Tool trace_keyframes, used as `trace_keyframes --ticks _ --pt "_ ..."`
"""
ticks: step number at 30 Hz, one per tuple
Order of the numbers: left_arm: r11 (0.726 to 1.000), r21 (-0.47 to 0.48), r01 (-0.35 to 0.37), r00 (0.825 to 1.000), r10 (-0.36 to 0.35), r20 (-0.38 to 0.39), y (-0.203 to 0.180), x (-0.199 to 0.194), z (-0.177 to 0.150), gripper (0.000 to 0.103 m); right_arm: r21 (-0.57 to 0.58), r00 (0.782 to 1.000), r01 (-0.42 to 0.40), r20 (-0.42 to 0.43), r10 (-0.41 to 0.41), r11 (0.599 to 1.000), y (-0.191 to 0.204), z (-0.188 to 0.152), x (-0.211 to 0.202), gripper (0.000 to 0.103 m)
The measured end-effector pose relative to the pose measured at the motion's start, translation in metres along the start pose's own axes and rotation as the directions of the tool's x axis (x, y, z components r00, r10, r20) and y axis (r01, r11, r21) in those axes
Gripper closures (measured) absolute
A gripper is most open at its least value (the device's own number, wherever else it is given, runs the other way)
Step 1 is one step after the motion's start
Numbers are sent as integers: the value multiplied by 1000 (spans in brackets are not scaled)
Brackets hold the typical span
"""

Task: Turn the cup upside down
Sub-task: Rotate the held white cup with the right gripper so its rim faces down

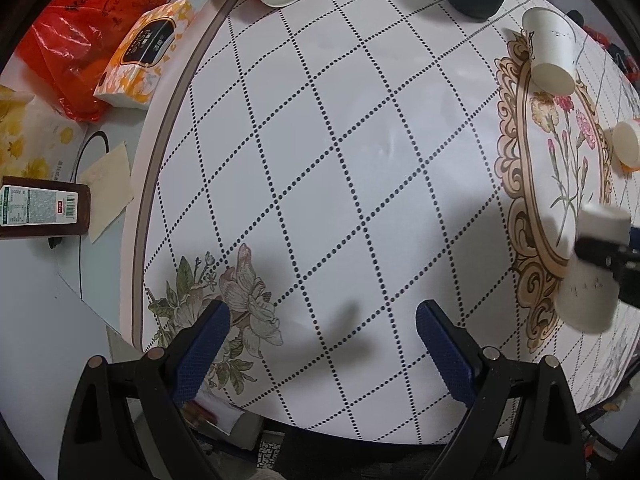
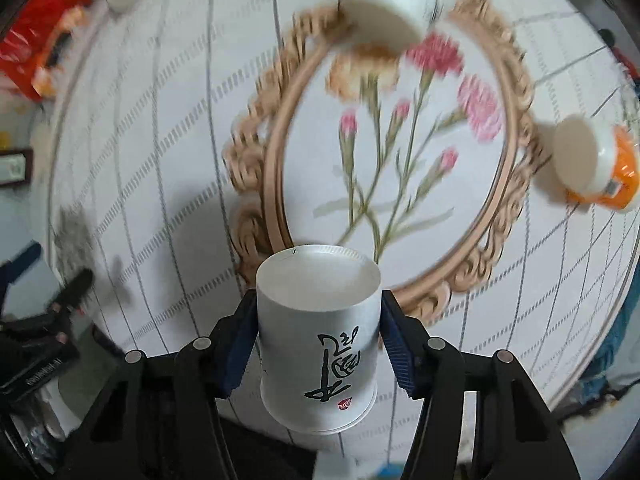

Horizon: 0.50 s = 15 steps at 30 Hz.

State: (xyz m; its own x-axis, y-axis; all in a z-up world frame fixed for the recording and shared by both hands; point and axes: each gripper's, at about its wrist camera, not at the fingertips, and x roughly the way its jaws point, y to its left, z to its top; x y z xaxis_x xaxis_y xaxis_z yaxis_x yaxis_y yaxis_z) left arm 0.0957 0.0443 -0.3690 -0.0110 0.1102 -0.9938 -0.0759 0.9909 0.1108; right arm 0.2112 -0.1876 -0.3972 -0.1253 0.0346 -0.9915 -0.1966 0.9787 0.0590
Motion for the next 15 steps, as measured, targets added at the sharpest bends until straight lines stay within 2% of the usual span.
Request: trace_keyframes --ticks 3,5,9,12,15 --pt "1000 -9 6 1000 -6 -10 1 1 4 8 3 989 1 145 -1 1000 0 -3 -15 42" --pt "1000 -16 10 1000 -11 -14 1 1 6 8 5 967 8 256 -9 1000 10 -3 -32 42" --pt "999 -29 17 1000 -17 -16 -1 2 11 8 30 886 21 463 -33 999 27 -13 -55 42" --pt "1000 -26 13 1000 -13 -15 -5 1 12 8 39 843 44 535 -58 998 44 -25 -52 42" --pt "1000 -22 9 1000 -10 -14 -9 0 12 8 36 832 32 552 -47 999 43 -37 -43 41"
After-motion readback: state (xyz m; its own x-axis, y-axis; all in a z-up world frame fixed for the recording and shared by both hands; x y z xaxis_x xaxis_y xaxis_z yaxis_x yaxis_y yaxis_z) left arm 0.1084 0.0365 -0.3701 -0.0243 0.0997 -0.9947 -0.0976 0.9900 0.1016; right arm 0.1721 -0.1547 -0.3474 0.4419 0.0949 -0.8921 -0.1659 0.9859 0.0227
